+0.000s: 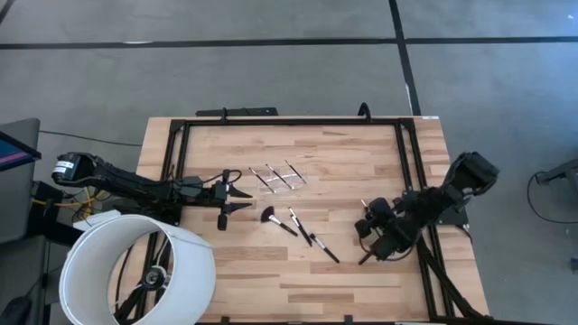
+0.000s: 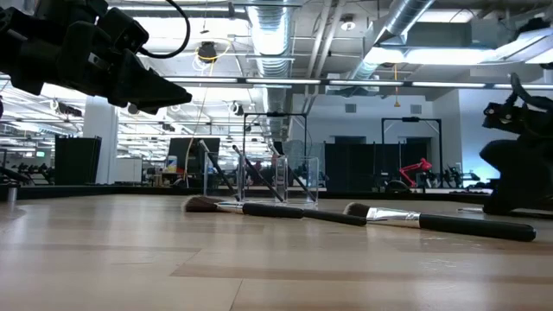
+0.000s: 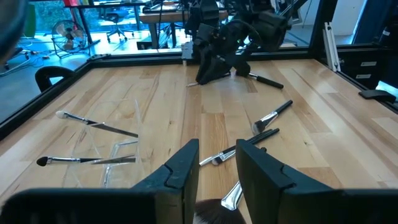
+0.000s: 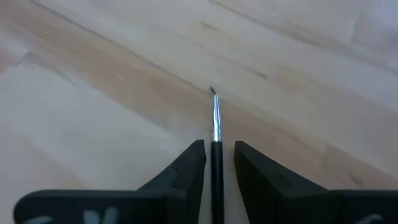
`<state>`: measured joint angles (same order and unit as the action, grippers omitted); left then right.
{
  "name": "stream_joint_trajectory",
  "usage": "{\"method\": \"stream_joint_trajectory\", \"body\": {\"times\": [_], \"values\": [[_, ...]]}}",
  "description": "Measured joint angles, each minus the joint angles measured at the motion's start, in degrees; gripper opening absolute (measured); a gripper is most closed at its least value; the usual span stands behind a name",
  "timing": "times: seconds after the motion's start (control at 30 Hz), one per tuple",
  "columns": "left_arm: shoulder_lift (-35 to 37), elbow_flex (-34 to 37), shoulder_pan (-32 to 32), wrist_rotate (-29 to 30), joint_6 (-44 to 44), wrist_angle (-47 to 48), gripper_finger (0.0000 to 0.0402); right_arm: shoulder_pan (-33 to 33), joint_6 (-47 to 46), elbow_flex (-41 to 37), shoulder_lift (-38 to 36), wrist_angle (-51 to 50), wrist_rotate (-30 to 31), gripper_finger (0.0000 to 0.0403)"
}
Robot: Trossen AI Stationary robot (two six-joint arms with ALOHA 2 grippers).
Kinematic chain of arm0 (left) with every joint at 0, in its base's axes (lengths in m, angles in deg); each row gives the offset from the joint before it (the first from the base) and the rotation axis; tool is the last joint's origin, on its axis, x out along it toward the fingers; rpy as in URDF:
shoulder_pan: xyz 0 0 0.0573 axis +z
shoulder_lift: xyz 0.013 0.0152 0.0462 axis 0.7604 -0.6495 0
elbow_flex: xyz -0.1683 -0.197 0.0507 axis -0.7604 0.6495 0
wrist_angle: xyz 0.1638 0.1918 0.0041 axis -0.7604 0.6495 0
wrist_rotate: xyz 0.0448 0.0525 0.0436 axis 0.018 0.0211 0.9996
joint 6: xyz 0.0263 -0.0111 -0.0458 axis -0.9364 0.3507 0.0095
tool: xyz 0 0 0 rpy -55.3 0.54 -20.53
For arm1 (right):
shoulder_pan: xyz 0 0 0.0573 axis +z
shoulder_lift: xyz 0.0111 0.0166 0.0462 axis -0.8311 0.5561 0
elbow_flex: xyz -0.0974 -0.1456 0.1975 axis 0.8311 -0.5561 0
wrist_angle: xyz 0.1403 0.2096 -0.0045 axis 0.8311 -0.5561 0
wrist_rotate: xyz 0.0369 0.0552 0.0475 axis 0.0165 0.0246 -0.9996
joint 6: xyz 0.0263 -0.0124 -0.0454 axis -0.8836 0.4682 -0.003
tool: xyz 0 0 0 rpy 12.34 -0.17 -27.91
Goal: Put items in baskets/containers
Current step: Put the black liner brush into the transparent organizer
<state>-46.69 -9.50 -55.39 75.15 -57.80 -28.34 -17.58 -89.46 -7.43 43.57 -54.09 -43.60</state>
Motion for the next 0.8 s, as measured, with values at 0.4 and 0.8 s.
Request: {"method": "stream_joint_trajectory", "body": {"times": [0.4,0.8], "values": [[0.0,0.0,-0.02,0.0,0.0,-0.14,0.0104,7.06,-0.34,-0.71,10.07,4.28,10.59,0.001],[0.0,0.0,0.0,0.0,0.0,-0.79,0.0104,6.98,-10.64,-0.95,6.04,5.94,14.03,0.0003]]}}
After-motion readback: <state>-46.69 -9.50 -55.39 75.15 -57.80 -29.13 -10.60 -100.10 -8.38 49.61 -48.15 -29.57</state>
